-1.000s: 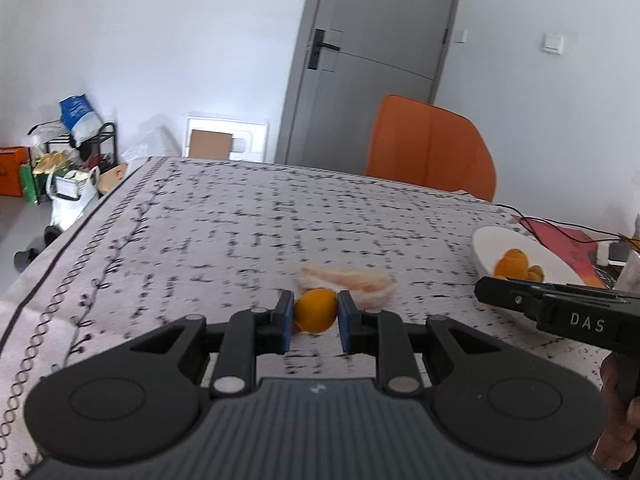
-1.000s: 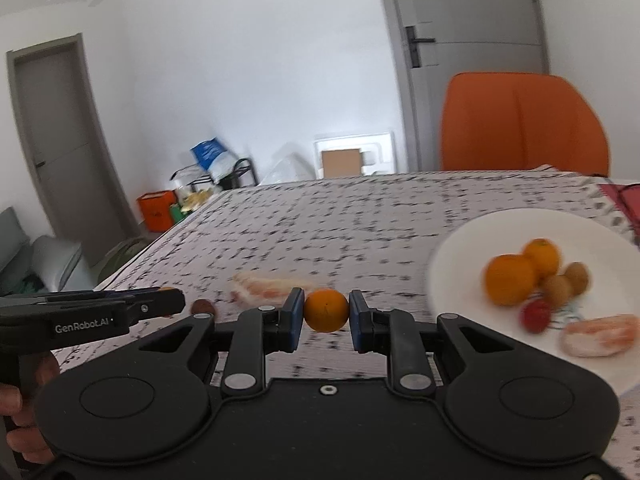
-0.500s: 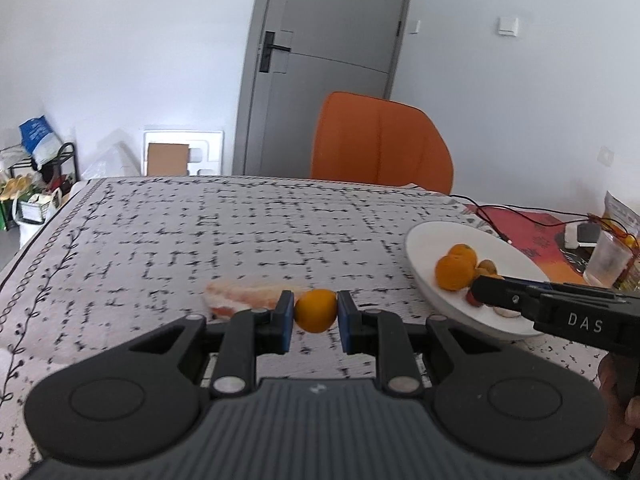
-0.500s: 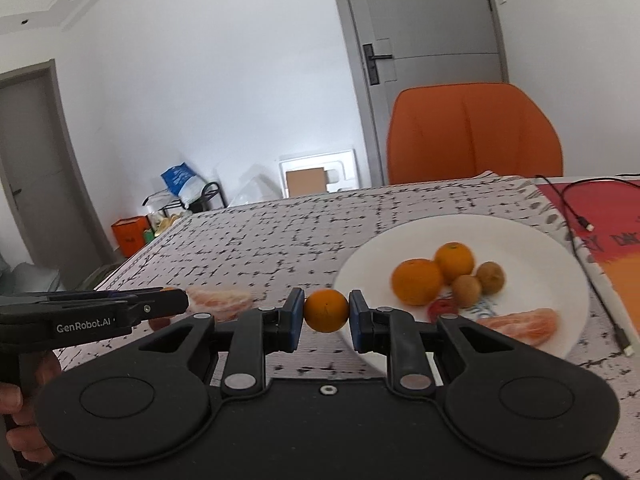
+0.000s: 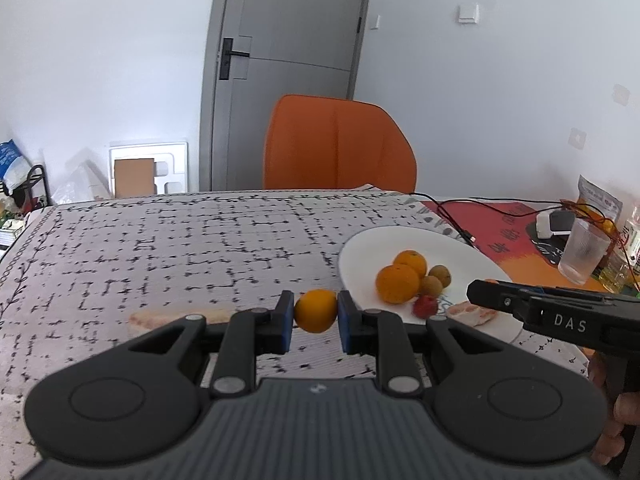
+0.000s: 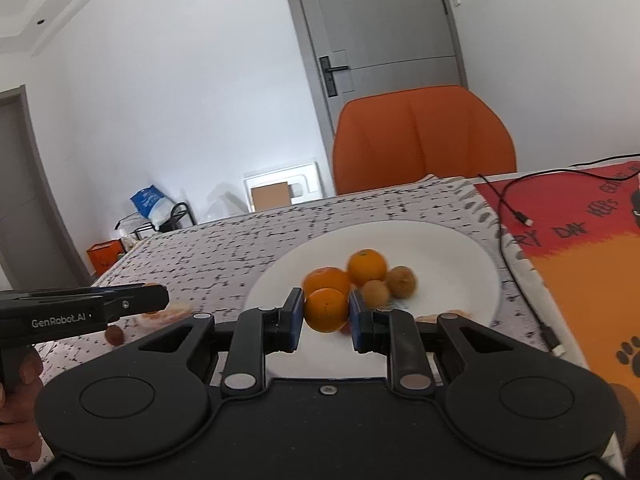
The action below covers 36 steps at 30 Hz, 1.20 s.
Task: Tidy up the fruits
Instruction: 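Carry both small oranges over the white plate, then lower both small oranges onto the plate and open both tools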
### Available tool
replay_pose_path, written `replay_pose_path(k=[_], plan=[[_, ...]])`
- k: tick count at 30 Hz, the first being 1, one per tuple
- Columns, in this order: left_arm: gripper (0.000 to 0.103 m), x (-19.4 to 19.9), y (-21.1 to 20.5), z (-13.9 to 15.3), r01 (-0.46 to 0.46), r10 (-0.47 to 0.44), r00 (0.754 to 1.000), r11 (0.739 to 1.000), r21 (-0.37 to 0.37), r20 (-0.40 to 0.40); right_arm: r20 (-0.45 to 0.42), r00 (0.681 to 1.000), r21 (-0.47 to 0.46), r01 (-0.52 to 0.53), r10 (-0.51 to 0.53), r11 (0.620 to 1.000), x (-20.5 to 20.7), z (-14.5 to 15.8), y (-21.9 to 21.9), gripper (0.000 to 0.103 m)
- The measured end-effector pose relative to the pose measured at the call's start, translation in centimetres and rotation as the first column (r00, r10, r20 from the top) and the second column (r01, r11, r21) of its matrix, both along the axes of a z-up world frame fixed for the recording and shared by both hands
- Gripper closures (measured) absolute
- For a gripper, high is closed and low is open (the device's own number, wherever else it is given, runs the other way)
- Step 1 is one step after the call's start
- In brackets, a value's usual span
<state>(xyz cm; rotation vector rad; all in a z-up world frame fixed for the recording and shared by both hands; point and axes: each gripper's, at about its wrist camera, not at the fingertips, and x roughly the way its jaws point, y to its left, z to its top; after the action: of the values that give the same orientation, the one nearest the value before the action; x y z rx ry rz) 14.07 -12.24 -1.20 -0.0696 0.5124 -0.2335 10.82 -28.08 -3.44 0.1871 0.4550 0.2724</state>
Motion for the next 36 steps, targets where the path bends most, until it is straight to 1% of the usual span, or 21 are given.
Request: replay_pose_path(k=[13,19,20,21,27,30,32,36], plan=[[0.082,1.7,-3.5,-0.1,0.028,-0.028,1.000,0.998,0.050,-0.013,0.002,0.999,-0.031,0.034,-0.033,0.999,1.5,-0.3,-3.2,0.081],[0.082,2.7,-5.0,-0.4,0.043,-0.041,0.999,0.997,0.067,-0.028,-0.005,0.999,-0.029,0.033,-0.033,0.999,2.3,-0.5,-3.9,0.081],[0.082,2.8,-5.2,-0.5,0.046,-0.044,0.999,0.997,0.069,-0.030,-0.007,0.999,-0.026,0.038,-0.038,0.999,2.5,-0.6,-4.0,0.079],[0.082,3.0,-5.5,-0.6,0.049,-0.046,0.998,0.996,0.072,-0.033,-0.012,0.999,-0.020,0.043,-0.044,0.999,2.7,-0.7,-4.2,0.074],[0.082,3.6,-6.8,-0.8,0.065,-0.062,0.997,0.995,0.082,-0.037,-0.016,0.998,0.025,0.058,-0.058,0.998,2.3,-0.9,-5.2,0.073],[0.082,3.8,-7.1,-0.9,0.069,-0.066,0.997,0.995,0.070,-0.038,-0.016,0.998,0.038,0.066,-0.065,0.997,1.6,-0.8,-5.4,0.073],[0.078,3.7,-7.1,-0.8,0.064,-0.063,0.998,0.996,0.067,-0.028,-0.020,0.998,0.048,0.067,-0.066,0.997,1.2,-0.9,-5.5,0.073],[0.077,3.2,-6.9,-0.6,0.064,-0.063,0.998,0.995,0.077,-0.015,-0.034,0.997,0.060,0.075,-0.073,0.995,0.6,-1.1,-5.3,0.071]])
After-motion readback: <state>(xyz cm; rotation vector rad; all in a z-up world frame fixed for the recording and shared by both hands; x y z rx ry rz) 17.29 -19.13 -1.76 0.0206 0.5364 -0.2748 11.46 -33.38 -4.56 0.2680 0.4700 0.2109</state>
